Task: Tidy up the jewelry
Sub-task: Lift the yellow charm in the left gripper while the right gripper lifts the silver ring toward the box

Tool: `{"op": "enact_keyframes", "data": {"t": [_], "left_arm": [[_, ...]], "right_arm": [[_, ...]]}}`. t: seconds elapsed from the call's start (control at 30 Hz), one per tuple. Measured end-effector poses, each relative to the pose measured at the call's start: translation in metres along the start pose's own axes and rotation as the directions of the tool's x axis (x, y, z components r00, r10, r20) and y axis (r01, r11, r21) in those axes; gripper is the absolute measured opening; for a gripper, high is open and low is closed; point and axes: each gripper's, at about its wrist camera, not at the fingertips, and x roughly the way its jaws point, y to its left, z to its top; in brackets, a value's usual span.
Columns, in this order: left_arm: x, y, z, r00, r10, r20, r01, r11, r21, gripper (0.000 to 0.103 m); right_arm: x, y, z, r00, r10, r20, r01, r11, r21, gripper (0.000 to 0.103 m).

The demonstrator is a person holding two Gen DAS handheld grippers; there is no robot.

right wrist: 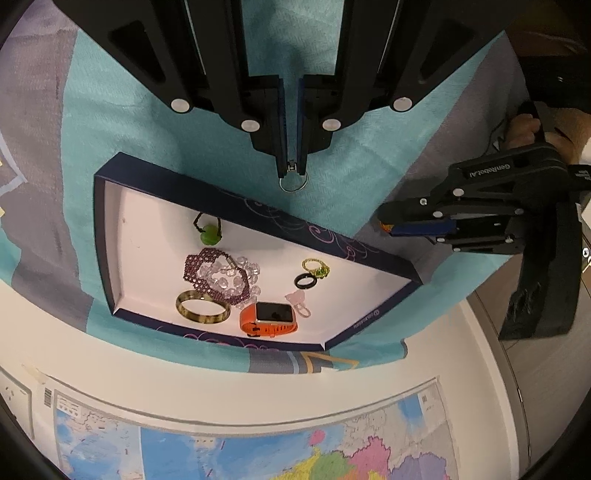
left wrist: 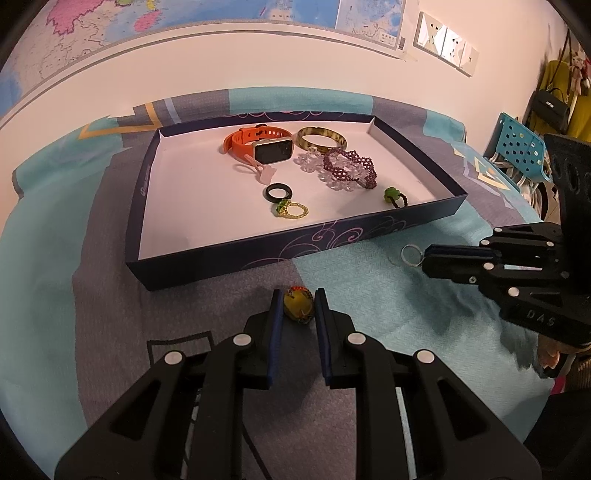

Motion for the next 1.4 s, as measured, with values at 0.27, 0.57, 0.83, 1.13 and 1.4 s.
{"op": "enact_keyframes", "data": {"t": [0.27,0.57,0.83,1.13,1.4], "left_arm": [[-0.004,0.000,-0.002,1.000,-0.006,0.003,0.006,1.000,-0.005,0.017],[-0.016,-0.003,-0.003,0.999,-0.018,0.028,0.018,1.000,-0.002,0.017],[-0.024,-0.008,-0.001,0.998,-0.026,0.049,0.026,1.000,0.002,0.017],[-0.032,-0.012,0.003,0.997,-0.035,0.070,0.034,0.999,0.010,0.017],[-0.035,-0.014,0.004,0.996,-0.037,0.077,0.036,0.999,0.013,0.017]], "right_arm": [[-0.006,-0.003,0.000,1.000,0.018,0.019,-0.018,1.000,0.021,0.004],[-0.010,-0.003,0.002,0.999,0.027,0.037,-0.028,0.999,0.028,0.003],[-0.013,-0.004,0.003,0.998,0.030,0.051,-0.032,0.999,0.035,0.004],[-0.016,-0.005,0.004,0.997,0.032,0.065,-0.035,0.999,0.041,0.004],[-0.018,-0.005,0.006,0.997,0.034,0.074,-0.037,0.999,0.040,0.004]]}}
